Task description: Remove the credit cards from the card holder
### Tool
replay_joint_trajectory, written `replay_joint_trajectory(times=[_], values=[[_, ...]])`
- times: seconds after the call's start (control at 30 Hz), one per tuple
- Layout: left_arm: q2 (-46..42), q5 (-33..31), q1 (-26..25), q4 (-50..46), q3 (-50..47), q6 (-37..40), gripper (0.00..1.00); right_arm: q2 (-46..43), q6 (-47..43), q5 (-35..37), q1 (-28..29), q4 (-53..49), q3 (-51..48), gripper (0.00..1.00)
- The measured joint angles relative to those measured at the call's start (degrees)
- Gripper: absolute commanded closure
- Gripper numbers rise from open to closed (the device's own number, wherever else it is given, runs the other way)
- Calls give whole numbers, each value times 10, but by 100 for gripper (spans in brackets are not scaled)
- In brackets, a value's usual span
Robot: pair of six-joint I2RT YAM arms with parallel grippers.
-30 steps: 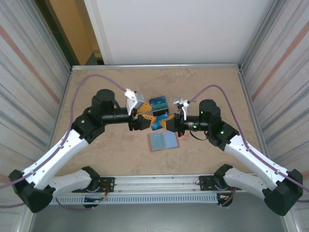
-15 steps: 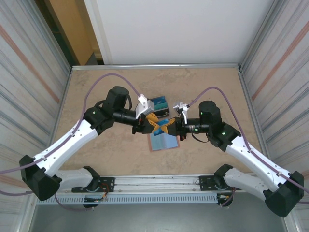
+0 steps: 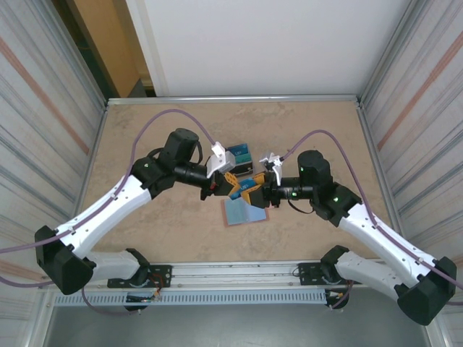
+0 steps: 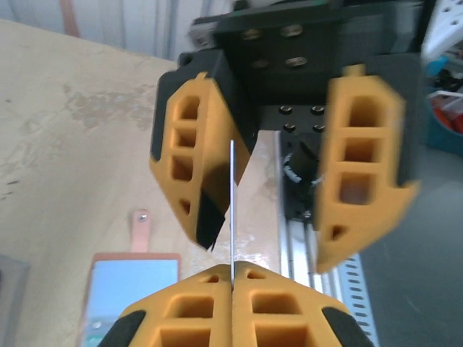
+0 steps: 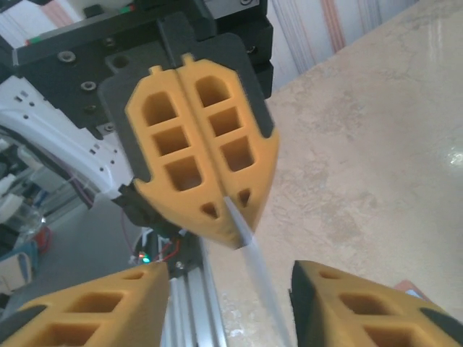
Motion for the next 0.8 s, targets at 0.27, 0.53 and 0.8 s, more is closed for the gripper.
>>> replay_joint_trajectory(times=[0.27,0.53,0.8], values=[[28,-111,28,19,1,43,100,-67,-5,121,0,-39,0,1],[139,-183,54,60,35,119,100,-115,17,288,0,-78,0,1],[273,-208,87,110,105,169,100,-119,47,393,-1,-124,7,1]])
